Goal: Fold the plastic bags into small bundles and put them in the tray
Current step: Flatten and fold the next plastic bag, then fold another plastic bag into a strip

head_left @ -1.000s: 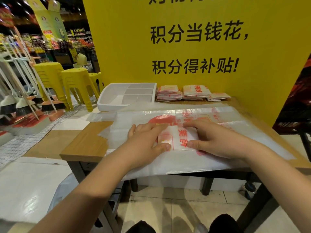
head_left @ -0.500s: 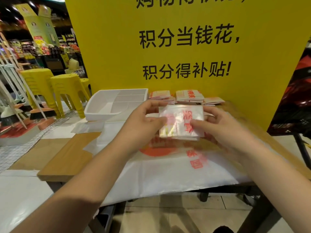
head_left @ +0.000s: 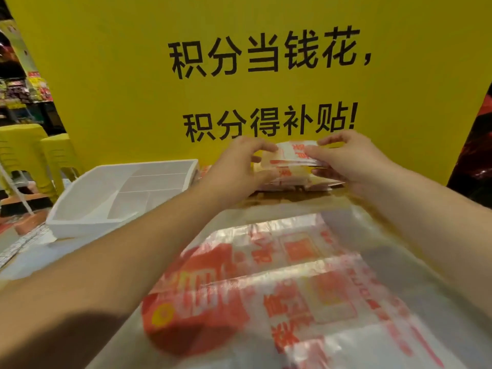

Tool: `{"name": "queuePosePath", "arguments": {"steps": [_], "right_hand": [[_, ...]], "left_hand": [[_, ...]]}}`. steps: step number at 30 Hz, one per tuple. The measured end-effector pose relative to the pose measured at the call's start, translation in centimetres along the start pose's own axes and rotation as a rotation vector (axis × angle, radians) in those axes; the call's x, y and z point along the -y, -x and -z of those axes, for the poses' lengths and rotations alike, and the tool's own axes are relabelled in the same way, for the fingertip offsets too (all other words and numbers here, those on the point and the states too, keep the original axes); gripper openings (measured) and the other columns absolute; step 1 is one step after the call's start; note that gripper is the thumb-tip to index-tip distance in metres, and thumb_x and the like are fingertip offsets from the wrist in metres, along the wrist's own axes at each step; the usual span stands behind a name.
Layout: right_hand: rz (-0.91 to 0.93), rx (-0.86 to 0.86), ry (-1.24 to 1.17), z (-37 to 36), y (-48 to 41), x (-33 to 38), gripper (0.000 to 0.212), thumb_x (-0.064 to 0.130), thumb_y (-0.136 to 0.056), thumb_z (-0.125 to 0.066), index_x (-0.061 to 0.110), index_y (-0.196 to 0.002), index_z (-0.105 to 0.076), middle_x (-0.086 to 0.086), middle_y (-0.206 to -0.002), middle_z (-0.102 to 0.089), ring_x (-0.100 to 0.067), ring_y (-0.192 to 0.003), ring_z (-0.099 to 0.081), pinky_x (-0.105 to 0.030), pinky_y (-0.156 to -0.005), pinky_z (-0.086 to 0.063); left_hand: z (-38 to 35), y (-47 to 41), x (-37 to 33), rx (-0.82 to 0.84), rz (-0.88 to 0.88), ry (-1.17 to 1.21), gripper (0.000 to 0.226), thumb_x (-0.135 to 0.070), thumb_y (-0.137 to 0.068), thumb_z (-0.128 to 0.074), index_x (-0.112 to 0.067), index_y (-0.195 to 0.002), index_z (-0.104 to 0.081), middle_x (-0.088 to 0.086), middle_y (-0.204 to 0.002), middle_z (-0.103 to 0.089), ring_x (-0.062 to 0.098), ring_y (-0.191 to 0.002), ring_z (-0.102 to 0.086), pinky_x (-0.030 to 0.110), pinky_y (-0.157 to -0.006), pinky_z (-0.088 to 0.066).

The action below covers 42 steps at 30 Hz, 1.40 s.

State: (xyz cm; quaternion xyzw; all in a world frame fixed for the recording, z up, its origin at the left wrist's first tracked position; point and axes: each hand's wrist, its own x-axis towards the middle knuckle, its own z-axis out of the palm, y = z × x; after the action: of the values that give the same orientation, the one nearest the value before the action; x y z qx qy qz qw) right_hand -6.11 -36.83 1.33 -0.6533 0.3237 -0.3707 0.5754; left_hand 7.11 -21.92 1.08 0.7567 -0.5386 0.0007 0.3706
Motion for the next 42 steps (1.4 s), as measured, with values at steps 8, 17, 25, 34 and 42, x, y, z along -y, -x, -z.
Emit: {"name": "queuePosePath", "arguments": {"steps": [8, 17, 25, 34, 42], "right_hand": [[0.215, 0.177, 0.671, -1.7, -2.9, -2.2, 0.051, 0.049, -0.088, -0.07, 0.023, -0.131, -0.059, -0.001, -0.125, -0.061, -0.015, -0.097, -0.061, -0.03, -0.073, -0.053], [0.437, 0.302, 1.119, -1.3, -3.0, -4.1, 0.078, 0.06, -0.081, -0.07, 0.027, -0.146, -0.043, 0.002, -0.143, -0.043, -0.02, -0.127, -0.044, -0.037, -0.106, -0.042], [0.474, 0.315, 1.263, -1.6, -3.6, -4.4, 0.06, 0.057, -0.088, -0.064, 0.03, -0.139, -0.046, 0.003, -0.125, -0.058, -0.02, -0.11, -0.051, -0.038, -0.093, -0.046], [0.42, 0.38, 1.322, -1.5, -3.7, -4.4, 0.059, 0.062, -0.09, -0.057, 0.03, -0.139, -0.046, 0.001, -0.122, -0.056, -0.022, -0.11, -0.052, -0.042, -0.096, -0.047], [0.475, 0.237, 1.165, -1.5, -2.6, -3.2, 0.068, 0.052, -0.093, -0.058, 0.025, -0.151, -0.036, -0.002, -0.148, -0.043, -0.025, -0.135, -0.039, -0.041, -0.11, -0.037]], "left_hand": [[-2.6, -3.0, 3.6, 0.006, -0.112, -0.588, 0.037, -0.031, -0.103, -0.048, -0.032, -0.14, -0.049, -0.006, -0.143, -0.048, 0.021, -0.135, -0.033, 0.042, -0.112, -0.024], [-3.3, -3.1, 3.9, 0.15, -0.08, -0.655, 0.035, -0.034, -0.106, -0.039, -0.026, -0.14, -0.043, -0.002, -0.14, -0.05, 0.024, -0.136, -0.033, 0.05, -0.121, -0.011], [-3.3, -3.8, 3.6, 0.245, -0.064, -0.698, 0.04, -0.035, -0.102, -0.05, -0.025, -0.139, -0.041, 0.001, -0.137, -0.052, 0.026, -0.132, -0.037, 0.048, -0.118, -0.018], [-2.9, -4.1, 2.7, 0.328, -0.018, -0.734, 0.042, -0.029, -0.099, -0.056, -0.026, -0.139, -0.042, 0.001, -0.133, -0.055, 0.028, -0.135, -0.034, 0.054, -0.121, -0.01], [-1.5, -3.8, 1.5, 0.276, 0.035, -0.66, 0.055, -0.04, -0.098, -0.052, -0.028, -0.148, -0.034, 0.0, -0.151, -0.04, 0.026, -0.137, -0.033, 0.051, -0.118, -0.02]]}}
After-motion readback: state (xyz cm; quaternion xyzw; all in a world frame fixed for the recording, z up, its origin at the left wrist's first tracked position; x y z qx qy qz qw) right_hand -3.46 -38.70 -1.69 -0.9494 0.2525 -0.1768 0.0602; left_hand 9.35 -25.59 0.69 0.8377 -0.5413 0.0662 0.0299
